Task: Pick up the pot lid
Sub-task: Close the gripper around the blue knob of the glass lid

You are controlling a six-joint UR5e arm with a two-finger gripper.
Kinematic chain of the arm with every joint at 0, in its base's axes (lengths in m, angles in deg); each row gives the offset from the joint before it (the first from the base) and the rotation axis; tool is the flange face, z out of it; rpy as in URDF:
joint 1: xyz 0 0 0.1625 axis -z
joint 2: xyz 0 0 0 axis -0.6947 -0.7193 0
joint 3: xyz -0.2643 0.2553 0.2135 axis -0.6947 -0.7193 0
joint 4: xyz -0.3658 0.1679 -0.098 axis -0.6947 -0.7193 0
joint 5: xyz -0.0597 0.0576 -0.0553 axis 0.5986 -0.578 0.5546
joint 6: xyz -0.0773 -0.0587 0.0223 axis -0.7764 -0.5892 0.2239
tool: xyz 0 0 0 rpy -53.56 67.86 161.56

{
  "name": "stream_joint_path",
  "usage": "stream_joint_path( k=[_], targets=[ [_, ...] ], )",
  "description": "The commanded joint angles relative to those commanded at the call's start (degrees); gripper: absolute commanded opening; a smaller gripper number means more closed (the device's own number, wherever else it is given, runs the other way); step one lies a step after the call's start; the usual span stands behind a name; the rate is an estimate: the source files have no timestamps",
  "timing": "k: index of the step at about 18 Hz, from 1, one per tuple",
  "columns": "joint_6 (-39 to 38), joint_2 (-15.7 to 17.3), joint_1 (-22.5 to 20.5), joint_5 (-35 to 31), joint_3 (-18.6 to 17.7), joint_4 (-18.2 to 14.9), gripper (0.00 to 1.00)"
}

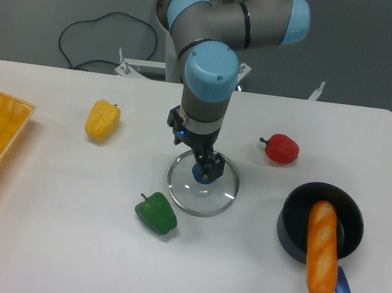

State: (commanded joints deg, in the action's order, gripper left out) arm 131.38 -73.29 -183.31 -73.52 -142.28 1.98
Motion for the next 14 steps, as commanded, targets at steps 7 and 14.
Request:
stream_joint_path(
  k=[7, 14],
  targets=[
    [-0.08, -1.32, 0.0, 0.0, -0.09, 0.17, 1.0],
    [-0.08, -1.32, -0.44, -0.09, -0.87, 0.18, 1.0]
  ],
)
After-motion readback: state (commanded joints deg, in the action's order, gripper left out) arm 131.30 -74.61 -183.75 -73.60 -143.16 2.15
